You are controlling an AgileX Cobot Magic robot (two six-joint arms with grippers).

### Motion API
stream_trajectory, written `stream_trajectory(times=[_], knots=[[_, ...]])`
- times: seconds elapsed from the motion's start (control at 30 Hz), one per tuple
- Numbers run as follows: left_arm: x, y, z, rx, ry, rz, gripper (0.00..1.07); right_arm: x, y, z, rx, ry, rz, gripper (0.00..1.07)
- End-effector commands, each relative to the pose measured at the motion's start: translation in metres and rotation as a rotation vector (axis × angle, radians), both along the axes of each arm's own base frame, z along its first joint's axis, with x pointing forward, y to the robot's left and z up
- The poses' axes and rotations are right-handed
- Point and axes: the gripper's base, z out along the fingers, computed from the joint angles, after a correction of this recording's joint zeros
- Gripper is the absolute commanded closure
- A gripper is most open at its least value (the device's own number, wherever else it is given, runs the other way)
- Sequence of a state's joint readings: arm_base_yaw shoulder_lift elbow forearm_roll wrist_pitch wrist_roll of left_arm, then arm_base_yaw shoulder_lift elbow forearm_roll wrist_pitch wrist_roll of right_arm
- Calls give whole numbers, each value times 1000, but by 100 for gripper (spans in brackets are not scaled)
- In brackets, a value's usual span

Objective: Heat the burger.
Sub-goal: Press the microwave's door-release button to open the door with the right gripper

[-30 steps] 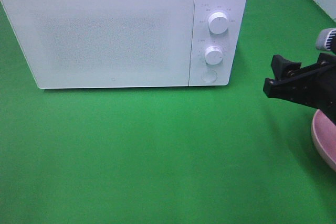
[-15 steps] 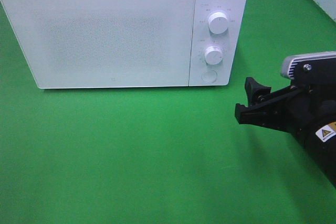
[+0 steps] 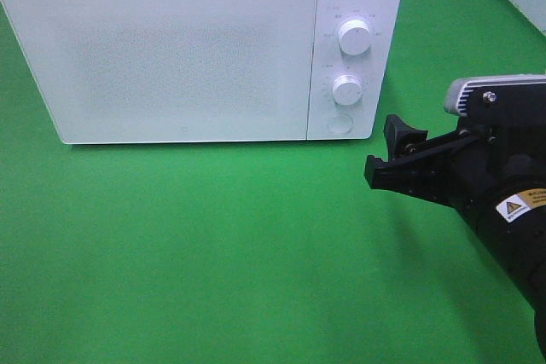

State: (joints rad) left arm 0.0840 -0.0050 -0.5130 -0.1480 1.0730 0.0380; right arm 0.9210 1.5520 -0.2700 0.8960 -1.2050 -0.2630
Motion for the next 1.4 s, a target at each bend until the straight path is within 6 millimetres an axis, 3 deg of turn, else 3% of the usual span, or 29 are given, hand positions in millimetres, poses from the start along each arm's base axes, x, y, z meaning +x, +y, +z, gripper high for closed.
stream_trajectory(times=[0.03,0.2,0.3,0.37,0.4,0.5,0.8,0.93,1.03,1.4], knots=[[-2,-1,1,-3,-26,-1,7,1,3,1,52,3,-2,40],[-2,-1,1,-3,-26,-1,7,0,3,1,288,43,-53,53],[-2,-1,1,-3,-26,-1,7,0,3,1,339,49,-65,56],[-2,-1,1,-3,-26,-1,7,0,3,1,560,79,-112,67],[-2,-1,1,-3,-26,-1,7,0,3,1,560,79,-112,67],[-2,-1,1,-3,-26,-1,7,0,3,0,804,117,-167,78],[-2,-1,1,-3,-26,-1,7,-2,5,-7,1157,253,-277,89],[-2,-1,1,-3,-26,-1,7,-3,6,-9,1236,282,-307,95],[-2,-1,1,-3,-26,-1,7,-3,6,-9,1266,287,-316,106],[-2,-1,1,-3,-26,-1,7,-2,5,-14,1258,303,-344,107]])
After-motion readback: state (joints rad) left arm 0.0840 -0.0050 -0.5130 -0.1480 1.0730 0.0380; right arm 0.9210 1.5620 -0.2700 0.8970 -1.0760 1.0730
